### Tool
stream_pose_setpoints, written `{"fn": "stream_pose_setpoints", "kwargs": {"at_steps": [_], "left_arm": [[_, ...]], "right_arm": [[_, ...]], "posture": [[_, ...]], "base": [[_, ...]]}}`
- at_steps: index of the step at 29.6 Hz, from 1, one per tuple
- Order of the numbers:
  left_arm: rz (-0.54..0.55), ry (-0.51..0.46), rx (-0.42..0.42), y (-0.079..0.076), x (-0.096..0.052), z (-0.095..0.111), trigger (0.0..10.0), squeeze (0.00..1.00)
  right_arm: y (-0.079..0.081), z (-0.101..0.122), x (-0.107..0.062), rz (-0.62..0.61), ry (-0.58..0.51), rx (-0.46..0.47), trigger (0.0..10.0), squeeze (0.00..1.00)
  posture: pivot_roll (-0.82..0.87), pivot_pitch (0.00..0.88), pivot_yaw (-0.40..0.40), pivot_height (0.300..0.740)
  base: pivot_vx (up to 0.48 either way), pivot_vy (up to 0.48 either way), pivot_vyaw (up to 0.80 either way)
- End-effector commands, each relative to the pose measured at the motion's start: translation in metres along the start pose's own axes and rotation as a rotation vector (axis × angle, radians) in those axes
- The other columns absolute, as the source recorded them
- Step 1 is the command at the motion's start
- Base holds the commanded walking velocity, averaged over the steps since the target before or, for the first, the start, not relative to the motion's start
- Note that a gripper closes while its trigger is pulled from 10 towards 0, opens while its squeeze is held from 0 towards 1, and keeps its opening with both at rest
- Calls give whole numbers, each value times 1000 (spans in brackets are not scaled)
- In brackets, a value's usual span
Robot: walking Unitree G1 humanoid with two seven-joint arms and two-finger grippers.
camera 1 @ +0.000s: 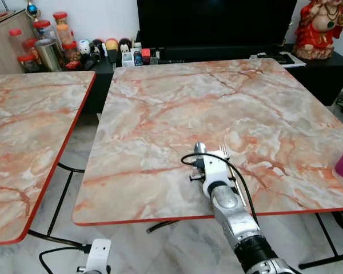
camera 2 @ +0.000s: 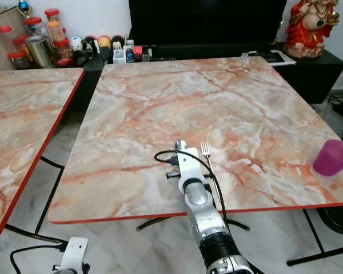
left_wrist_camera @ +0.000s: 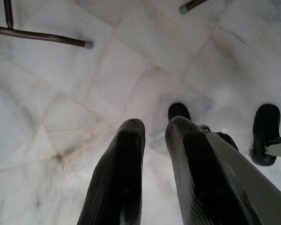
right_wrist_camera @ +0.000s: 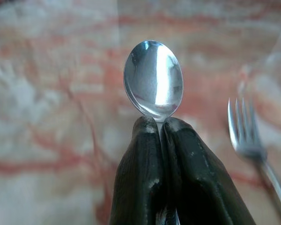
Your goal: Setting the table
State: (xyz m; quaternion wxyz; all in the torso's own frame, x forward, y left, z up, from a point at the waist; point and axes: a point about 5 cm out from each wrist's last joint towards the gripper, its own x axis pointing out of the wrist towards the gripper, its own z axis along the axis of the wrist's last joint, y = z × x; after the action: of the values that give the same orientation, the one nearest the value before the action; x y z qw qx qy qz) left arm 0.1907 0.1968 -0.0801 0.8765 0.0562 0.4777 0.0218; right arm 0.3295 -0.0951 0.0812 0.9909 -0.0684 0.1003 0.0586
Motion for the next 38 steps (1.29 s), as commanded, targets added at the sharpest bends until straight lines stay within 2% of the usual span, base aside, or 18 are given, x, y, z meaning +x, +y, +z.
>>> {"fn": "stream_pose_setpoints", "kwargs": {"at_steps": [1,11,26,38], "left_arm": [[17,15,-15,3,0,-1,10000,0],[26,29,-13,6,-1,-6,10000,0],[33,33,-33,4,-1,-7,10000,0],[41,28,-31,7,0,-4,10000,0]], "right_arm": [[1,22,2,4,-105,23,10000,0],[2,33,4,4,-166,37,10000,0],[-6,34,7,-4,-171,25,10000,0],[-4,35,8,0,-179,27,10000,0]], "posture": [[-80,0,24,740],[-78,0,33,740],[-70,0,15,740],[-66,0,19,740]], "base": [[0,0,0],[0,420,0],[0,480,0],[0,480,0]]}}
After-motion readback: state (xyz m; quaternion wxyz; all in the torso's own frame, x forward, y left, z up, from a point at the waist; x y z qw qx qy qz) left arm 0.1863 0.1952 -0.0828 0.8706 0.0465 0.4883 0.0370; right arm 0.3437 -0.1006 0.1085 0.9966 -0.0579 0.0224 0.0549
